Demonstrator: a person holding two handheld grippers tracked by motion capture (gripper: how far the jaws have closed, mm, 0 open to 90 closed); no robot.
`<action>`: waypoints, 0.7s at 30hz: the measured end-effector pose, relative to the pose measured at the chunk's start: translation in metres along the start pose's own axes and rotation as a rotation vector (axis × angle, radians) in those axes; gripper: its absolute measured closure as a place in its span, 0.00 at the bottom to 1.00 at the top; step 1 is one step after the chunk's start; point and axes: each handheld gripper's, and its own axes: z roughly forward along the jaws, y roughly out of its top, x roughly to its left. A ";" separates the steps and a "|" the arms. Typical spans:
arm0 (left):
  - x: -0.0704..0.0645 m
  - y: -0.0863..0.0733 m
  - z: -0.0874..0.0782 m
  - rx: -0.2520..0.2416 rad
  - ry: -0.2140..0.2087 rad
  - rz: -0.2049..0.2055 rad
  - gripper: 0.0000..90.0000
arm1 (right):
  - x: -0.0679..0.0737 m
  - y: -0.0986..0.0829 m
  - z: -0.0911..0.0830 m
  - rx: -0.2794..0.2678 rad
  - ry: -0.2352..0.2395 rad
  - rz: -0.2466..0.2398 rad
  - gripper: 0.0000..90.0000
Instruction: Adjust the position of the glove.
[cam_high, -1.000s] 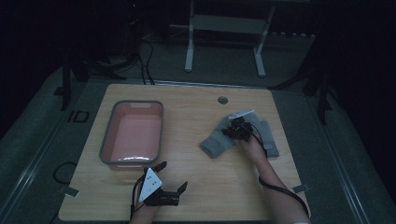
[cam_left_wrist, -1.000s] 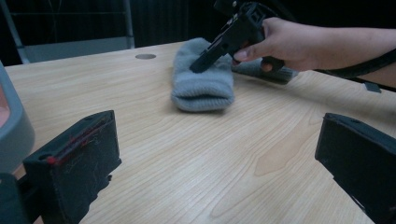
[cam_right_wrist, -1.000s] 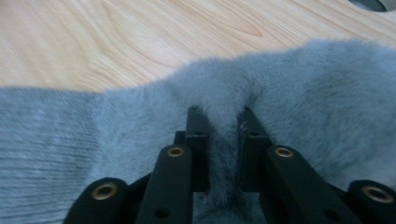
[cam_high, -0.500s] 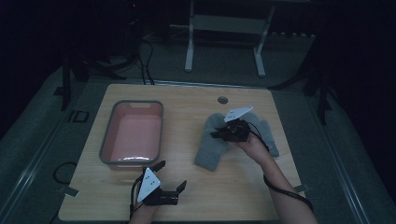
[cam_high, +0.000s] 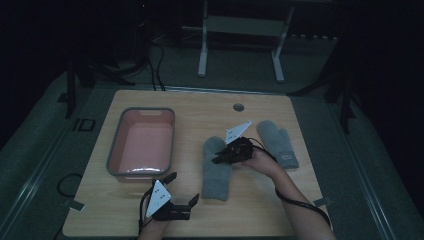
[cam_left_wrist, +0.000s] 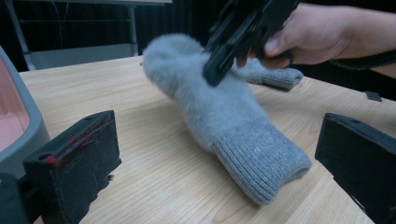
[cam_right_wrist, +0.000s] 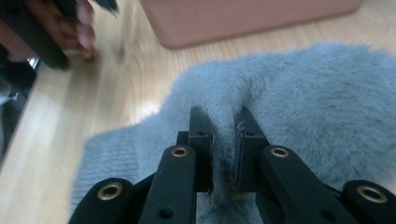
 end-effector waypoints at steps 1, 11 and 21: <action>0.000 0.000 0.000 -0.001 -0.001 0.000 0.00 | -0.003 -0.003 0.004 0.014 -0.001 0.002 0.87; 0.001 0.000 0.001 0.006 -0.004 -0.002 0.00 | -0.019 -0.022 0.019 0.082 -0.090 0.063 0.36; 0.000 -0.001 0.001 0.010 -0.003 -0.003 0.00 | -0.004 -0.020 -0.024 -0.002 -0.253 0.090 0.21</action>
